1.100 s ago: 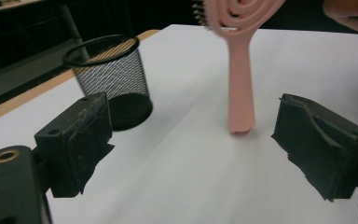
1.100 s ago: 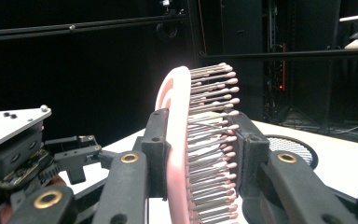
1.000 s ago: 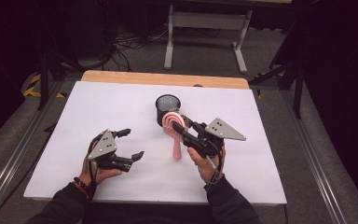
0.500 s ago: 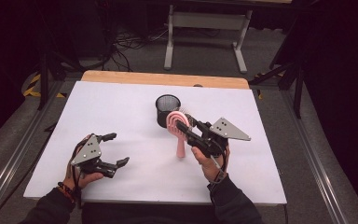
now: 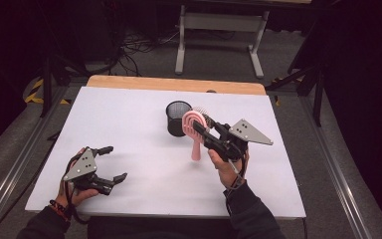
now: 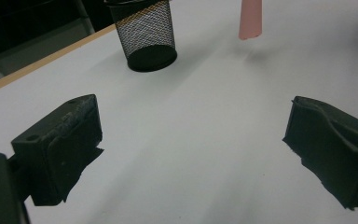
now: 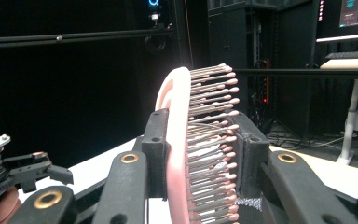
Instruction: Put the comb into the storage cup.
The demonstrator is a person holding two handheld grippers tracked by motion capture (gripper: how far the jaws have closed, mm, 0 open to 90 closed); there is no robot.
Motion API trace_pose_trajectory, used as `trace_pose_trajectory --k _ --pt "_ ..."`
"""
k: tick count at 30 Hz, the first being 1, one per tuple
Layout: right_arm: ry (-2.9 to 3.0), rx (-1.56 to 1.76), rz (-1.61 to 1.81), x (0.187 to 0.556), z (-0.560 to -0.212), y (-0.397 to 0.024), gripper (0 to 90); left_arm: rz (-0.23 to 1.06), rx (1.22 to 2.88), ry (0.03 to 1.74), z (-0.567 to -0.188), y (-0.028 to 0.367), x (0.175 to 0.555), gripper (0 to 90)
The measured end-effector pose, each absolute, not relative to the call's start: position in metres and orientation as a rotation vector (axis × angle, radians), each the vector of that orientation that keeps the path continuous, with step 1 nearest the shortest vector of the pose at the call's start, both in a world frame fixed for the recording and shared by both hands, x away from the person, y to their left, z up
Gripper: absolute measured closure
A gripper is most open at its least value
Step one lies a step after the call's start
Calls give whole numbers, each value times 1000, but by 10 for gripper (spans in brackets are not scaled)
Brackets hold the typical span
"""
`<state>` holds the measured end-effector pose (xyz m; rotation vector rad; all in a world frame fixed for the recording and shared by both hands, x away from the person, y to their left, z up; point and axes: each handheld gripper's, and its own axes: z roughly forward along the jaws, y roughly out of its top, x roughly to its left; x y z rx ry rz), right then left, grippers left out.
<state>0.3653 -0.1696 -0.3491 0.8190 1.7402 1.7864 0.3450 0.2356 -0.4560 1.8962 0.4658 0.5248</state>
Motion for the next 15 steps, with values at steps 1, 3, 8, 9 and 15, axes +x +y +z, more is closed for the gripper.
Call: trace_pose_trajectory --k 1,3,8,9,15 --pt "1736 824 1792 366 -348 -169 635 519 1892 469 -456 237 345 46" --pt "1739 813 1785 368 -345 -169 635 515 1891 467 -456 237 345 42" --pt "1723 816 1781 374 -338 -170 635 505 1898 465 -458 235 345 36" --pt "1720 816 1783 375 -337 -171 635 500 1903 462 -459 235 345 37" --pt "1702 820 1781 380 -330 -173 635 503 1902 460 -459 234 345 35"
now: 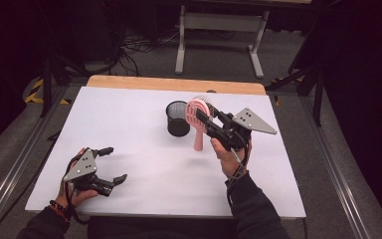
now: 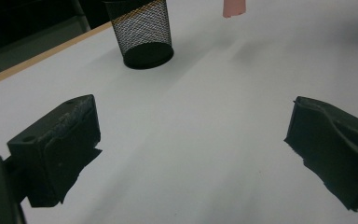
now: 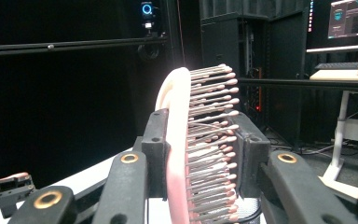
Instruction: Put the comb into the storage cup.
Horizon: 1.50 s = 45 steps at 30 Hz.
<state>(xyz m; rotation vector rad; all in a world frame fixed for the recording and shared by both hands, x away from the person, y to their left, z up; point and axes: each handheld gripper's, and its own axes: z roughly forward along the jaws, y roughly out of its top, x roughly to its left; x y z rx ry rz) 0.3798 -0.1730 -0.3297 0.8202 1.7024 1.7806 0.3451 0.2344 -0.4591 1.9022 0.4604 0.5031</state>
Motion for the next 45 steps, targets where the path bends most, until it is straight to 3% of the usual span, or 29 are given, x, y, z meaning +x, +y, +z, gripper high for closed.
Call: trace_pose_trajectory --k 45 --pt "1668 770 1772 417 -289 -146 635 517 1886 455 -457 232 339 39"
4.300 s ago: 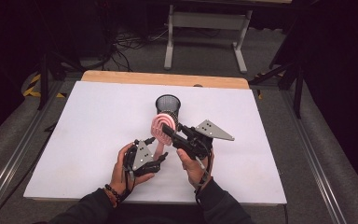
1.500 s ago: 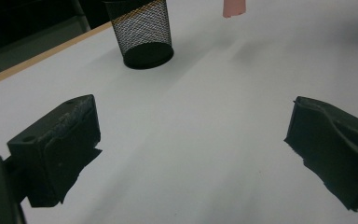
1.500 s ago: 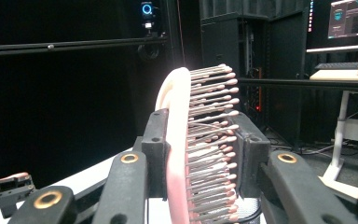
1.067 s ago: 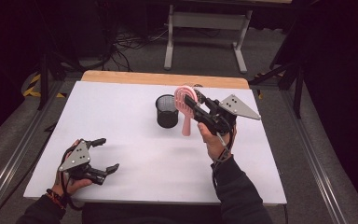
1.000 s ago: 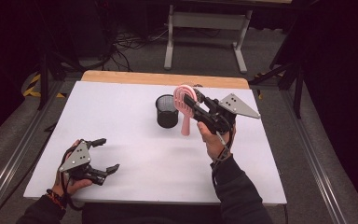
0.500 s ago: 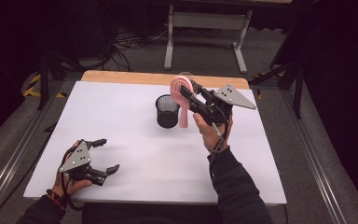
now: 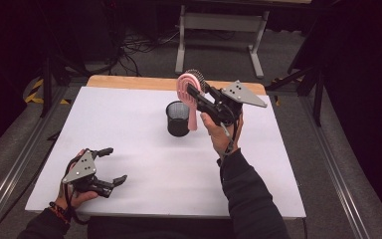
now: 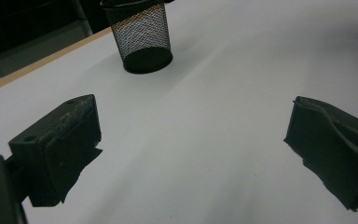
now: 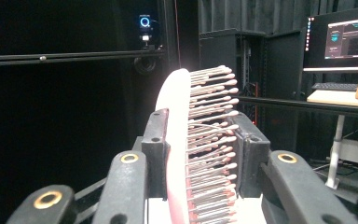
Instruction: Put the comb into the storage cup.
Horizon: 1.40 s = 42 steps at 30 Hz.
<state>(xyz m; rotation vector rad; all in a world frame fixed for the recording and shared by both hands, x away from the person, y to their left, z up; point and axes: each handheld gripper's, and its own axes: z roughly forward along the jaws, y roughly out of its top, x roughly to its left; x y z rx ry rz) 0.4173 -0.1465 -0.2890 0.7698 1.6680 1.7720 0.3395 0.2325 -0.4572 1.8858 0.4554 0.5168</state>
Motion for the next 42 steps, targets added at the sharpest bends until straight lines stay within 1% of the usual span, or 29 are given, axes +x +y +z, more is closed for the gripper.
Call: trace_pose_trajectory --k 27,42 --pt "1623 783 1751 452 -274 -134 635 506 1885 461 -457 234 341 40" --pt "1617 791 1739 472 -279 -125 635 508 1875 461 -457 236 341 42"
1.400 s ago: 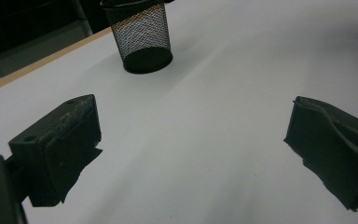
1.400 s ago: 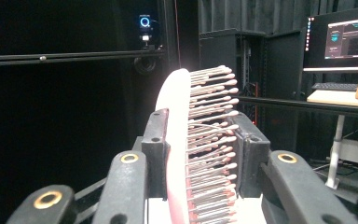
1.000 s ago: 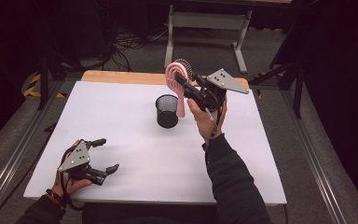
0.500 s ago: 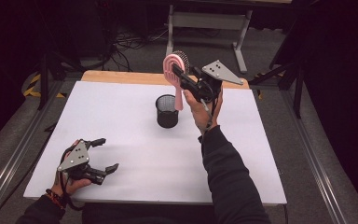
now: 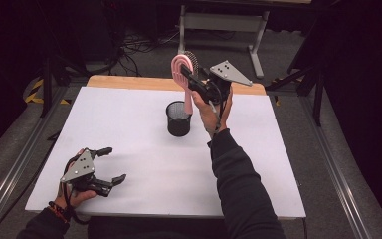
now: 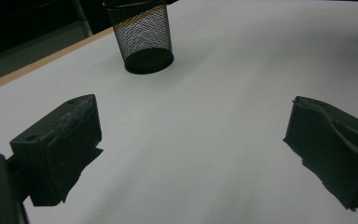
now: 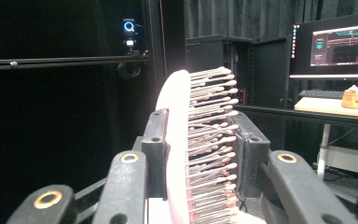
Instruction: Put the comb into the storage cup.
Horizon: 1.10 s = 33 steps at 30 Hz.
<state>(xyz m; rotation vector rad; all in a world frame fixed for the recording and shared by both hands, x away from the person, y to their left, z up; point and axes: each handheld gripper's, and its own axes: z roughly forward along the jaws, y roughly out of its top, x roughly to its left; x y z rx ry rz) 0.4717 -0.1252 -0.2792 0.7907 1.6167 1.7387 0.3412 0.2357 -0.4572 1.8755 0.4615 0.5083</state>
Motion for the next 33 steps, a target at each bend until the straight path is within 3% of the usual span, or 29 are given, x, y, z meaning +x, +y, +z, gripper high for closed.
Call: trace_pose_trajectory --k 33 --pt "1652 865 1724 496 -311 -110 635 504 1887 459 -458 235 341 49"
